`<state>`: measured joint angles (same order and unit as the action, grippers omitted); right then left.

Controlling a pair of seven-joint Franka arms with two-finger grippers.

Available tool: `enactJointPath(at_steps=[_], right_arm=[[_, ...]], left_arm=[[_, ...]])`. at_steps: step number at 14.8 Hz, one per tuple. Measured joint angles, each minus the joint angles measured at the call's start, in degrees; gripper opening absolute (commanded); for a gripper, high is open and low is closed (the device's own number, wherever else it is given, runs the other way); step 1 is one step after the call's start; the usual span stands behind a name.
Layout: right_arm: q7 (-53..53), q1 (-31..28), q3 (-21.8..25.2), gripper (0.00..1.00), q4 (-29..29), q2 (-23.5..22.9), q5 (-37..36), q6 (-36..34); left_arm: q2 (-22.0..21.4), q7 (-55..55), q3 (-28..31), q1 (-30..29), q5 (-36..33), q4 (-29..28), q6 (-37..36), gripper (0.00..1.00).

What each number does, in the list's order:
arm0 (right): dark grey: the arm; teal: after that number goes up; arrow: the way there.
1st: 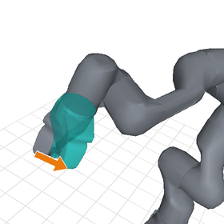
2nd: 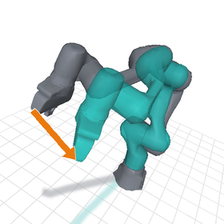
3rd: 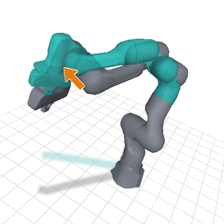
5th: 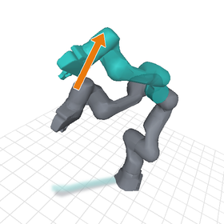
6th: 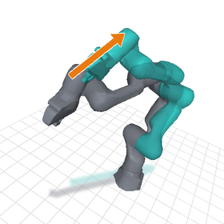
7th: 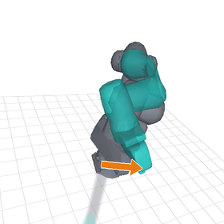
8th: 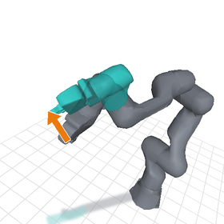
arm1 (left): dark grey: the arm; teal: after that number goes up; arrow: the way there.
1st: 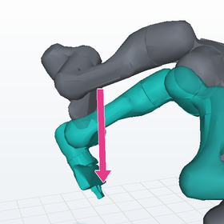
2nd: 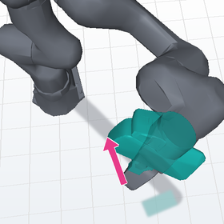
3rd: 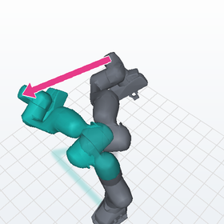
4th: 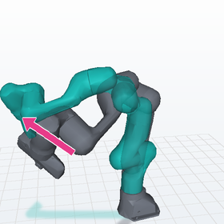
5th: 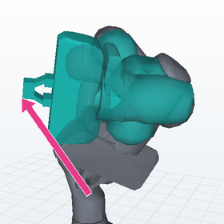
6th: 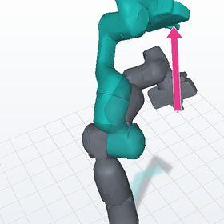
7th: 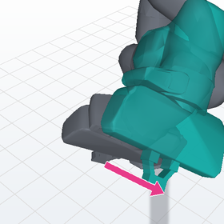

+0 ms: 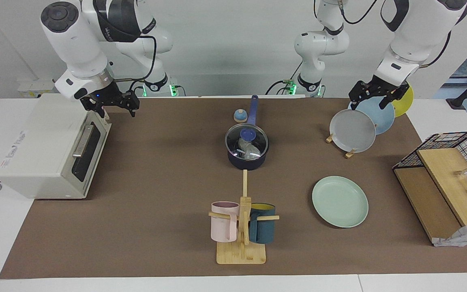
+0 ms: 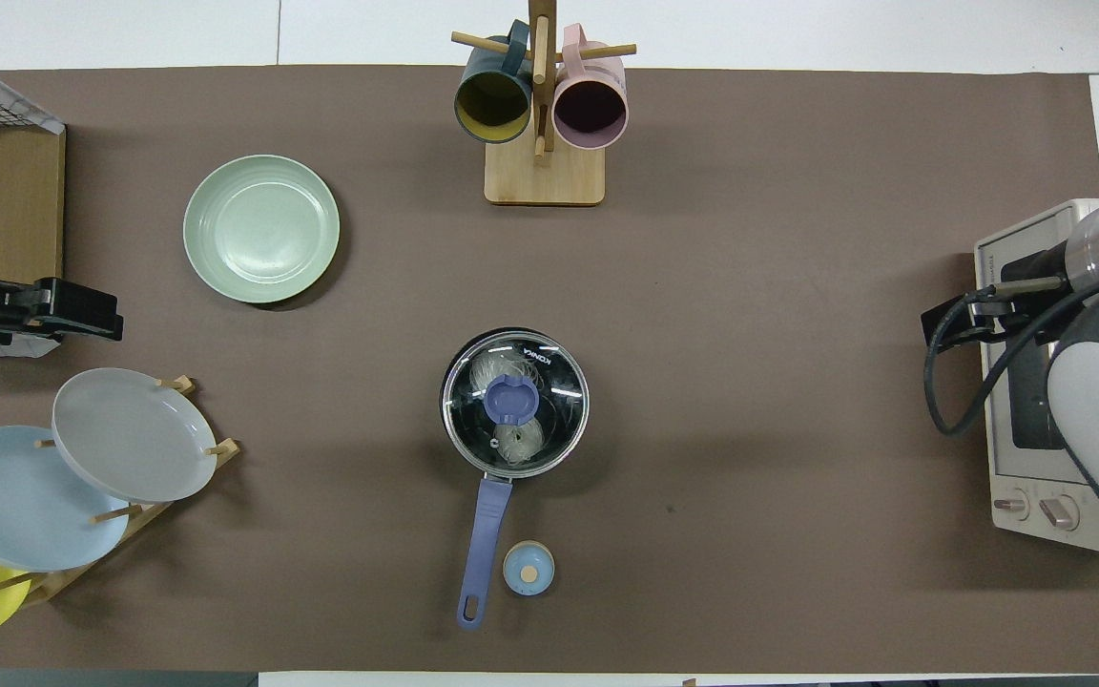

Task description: Transfer vermicelli from plate to pot

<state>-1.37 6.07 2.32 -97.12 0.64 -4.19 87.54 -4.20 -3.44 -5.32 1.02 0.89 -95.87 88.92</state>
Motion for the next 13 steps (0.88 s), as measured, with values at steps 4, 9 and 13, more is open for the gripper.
enactJointPath(at_steps=[4, 9, 13], right_arm=[[1.1, -0.6, -0.4, 1.0, 3.3, -1.5, 0.5, -2.7], [2.0, -2.9, -0.9, 1.0, -0.3, 1.5, 0.9, -2.9], [2.1, -4.9, -3.5, 1.0, -0.4, 1.6, 1.0, -2.7]], left_arm=[[0.0, 0.0, 0.0, 0.0, 0.0, 0.0, 0.0, 1.0], [0.0, 0.0, 0.1, 0.0, 0.0, 0.0, 0.0, 1.0], [0.0, 0.0, 0.1, 0.0, 0.0, 0.0, 0.0, 1.0]])
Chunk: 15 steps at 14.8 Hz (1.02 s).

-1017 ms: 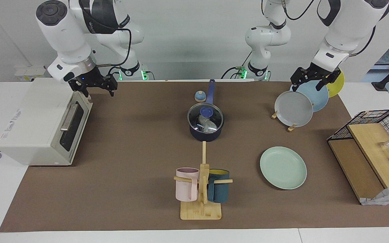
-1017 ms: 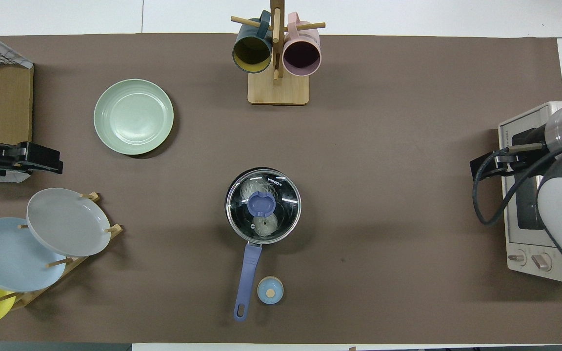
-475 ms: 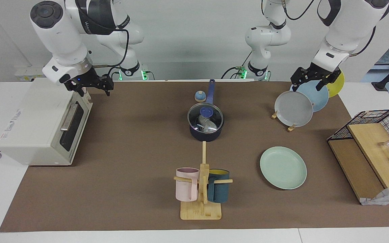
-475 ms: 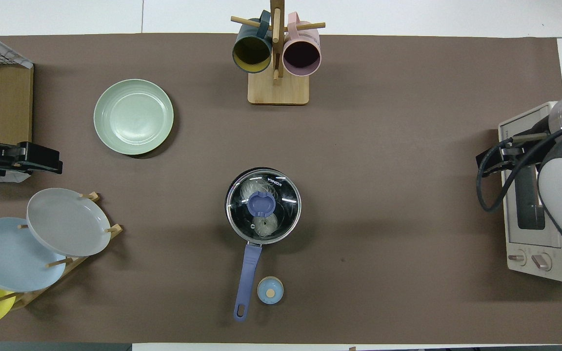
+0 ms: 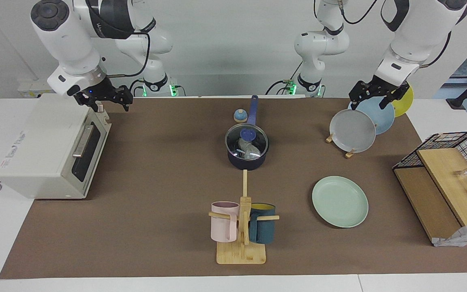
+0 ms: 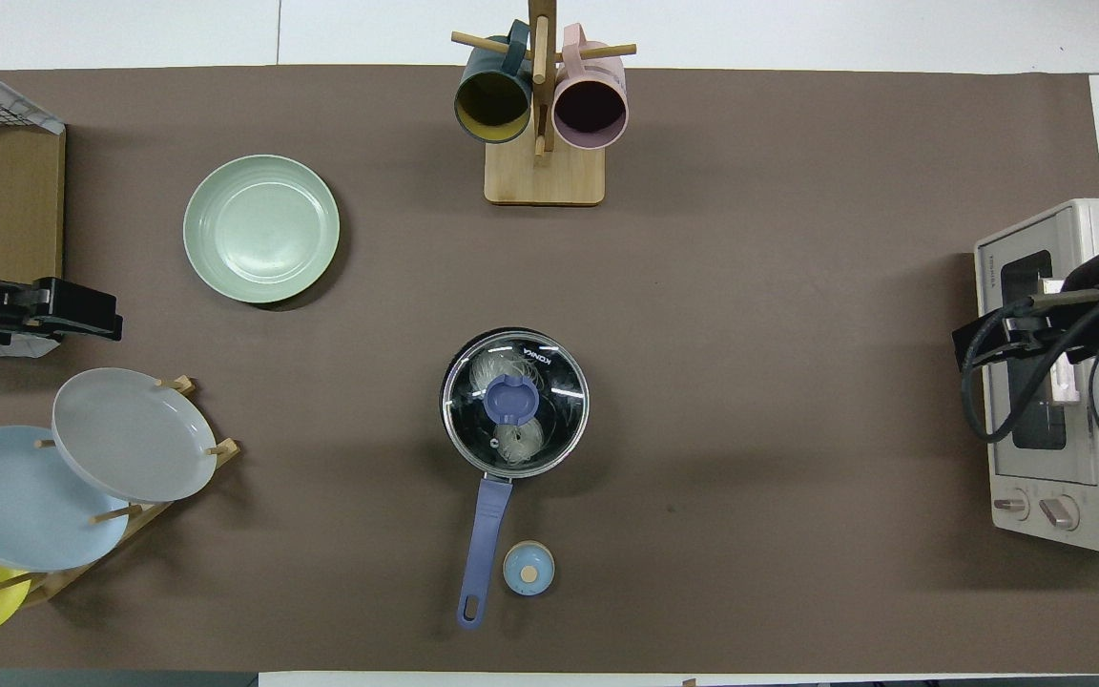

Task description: Transfer vermicelli from plate to pot

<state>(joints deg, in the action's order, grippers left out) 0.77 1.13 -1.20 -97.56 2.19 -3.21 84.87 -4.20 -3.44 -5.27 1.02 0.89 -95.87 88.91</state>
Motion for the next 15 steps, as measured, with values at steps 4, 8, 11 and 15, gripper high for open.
enactJointPath(at_steps=[4, 8, 11, 15], right_arm=[[0.0, -0.8, 0.0, 1.0, 0.3, 0.0, 0.0, 0.5], [0.0, -1.1, 0.1, 1.0, 1.1, 0.5, 0.0, 0.5], [0.0, -1.0, 0.0, 1.0, 1.2, 0.5, 0.0, 0.5], [0.0, -0.9, -0.1, 1.0, 1.4, 0.5, 0.1, 0.6]], left_arm=[[0.0, 0.0, 0.0, 0.0, 0.0, 0.0, 0.0, 1.0], [0.0, 0.0, 0.0, 0.0, 0.0, 0.0, 0.0, 1.0], [0.0, 0.0, 0.0, 0.0, 0.0, 0.0, 0.0, 1.0], [0.0, 0.0, 0.0, 0.0, 0.0, 0.0, 0.0, 1.0]])
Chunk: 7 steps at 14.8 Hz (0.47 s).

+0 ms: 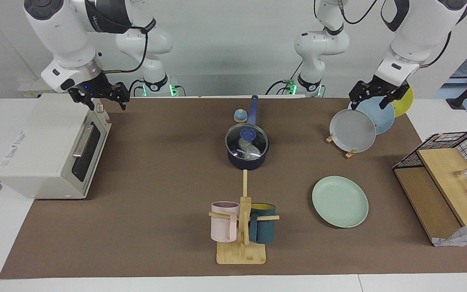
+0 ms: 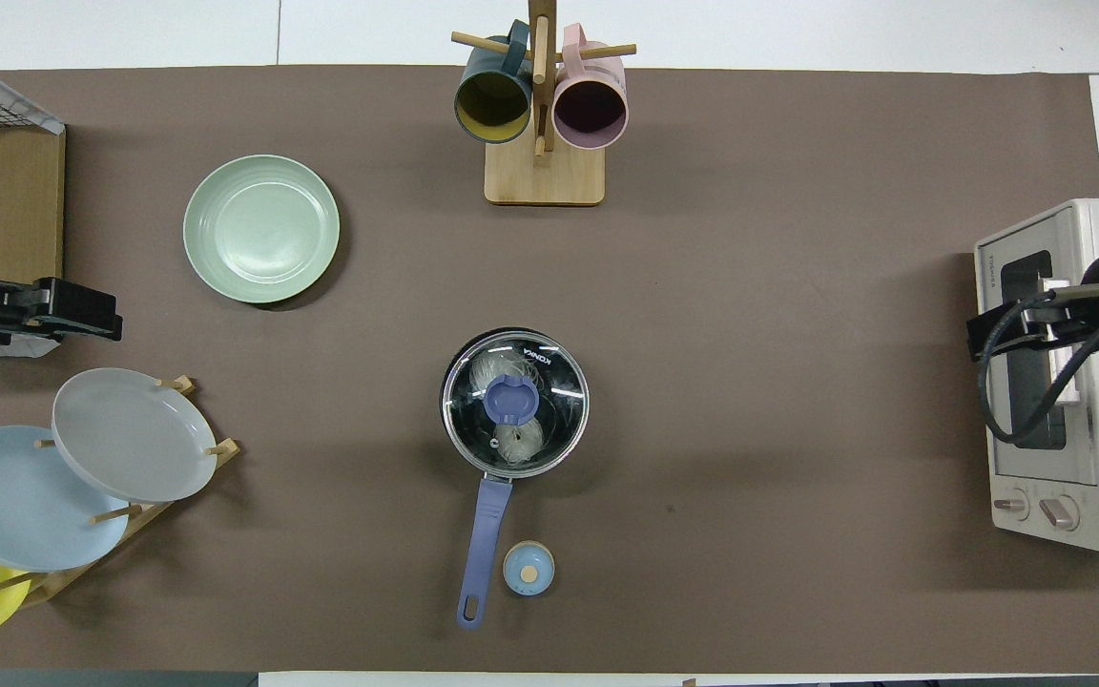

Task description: Transfer vermicelli from plate to pot

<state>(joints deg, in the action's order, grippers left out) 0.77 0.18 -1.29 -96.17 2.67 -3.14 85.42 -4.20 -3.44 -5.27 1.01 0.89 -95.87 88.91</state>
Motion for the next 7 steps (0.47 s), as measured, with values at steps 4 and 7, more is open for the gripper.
enactJointPath(at_steps=[4, 7], right_arm=[[0.0, 0.1, -0.2, 1.0, 0.1, 0.0, 0.0, 0.0], [0.0, 0.2, -0.3, 1.0, 0.2, 0.0, 0.0, 0.0]], left_arm=[[0.0, 0.0, 0.0, 0.0, 0.0, 0.0, 0.0, 1.0], [0.0, 0.0, 0.0, 0.0, 0.0, 0.0, 0.0, 1.0]])
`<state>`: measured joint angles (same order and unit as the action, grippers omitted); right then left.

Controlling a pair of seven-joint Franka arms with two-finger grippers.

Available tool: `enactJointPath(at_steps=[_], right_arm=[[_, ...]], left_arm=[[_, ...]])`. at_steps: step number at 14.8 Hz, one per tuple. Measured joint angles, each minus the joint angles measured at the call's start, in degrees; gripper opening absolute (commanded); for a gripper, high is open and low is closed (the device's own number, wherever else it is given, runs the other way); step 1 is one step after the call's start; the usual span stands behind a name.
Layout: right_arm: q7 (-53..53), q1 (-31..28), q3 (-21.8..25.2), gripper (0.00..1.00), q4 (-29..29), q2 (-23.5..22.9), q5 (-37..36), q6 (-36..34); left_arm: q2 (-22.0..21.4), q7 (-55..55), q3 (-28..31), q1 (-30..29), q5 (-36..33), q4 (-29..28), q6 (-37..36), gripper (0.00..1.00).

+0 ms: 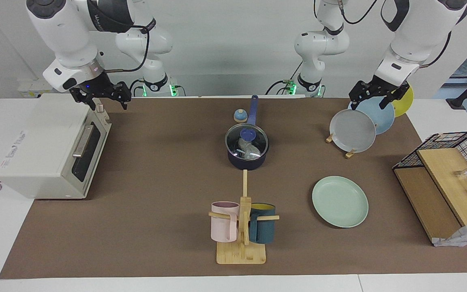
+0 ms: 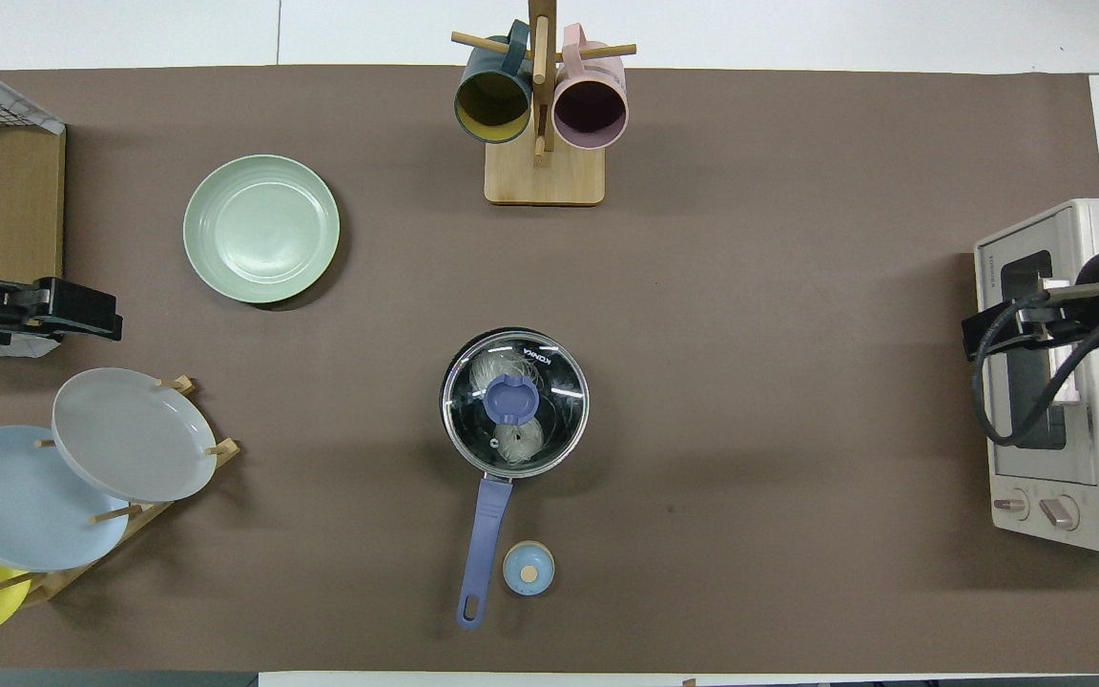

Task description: Transfer vermicelli from plate to pot

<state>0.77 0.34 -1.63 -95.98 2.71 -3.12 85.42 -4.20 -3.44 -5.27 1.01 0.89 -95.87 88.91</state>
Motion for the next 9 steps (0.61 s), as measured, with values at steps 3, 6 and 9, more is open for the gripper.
enactJointPath(at_steps=[3, 6, 9], right_arm=[[0.0, 0.0, 0.0, 1.0, 0.0, 0.5, 0.1, 0.0], [0.0, 0.0, 0.1, 1.0, 0.0, 0.8, 0.6, 0.0], [0.0, 0.0, 0.1, 1.0, 0.0, 0.9, 0.6, 0.0]], left_arm=[[0.0, 0.0, 0.0, 0.0, 0.0, 0.0, 0.0, 1.0], [0.0, 0.0, 0.0, 0.0, 0.0, 0.0, 0.0, 1.0], [0.0, 0.0, 0.0, 0.0, 0.0, 0.0, 0.0, 1.0]])
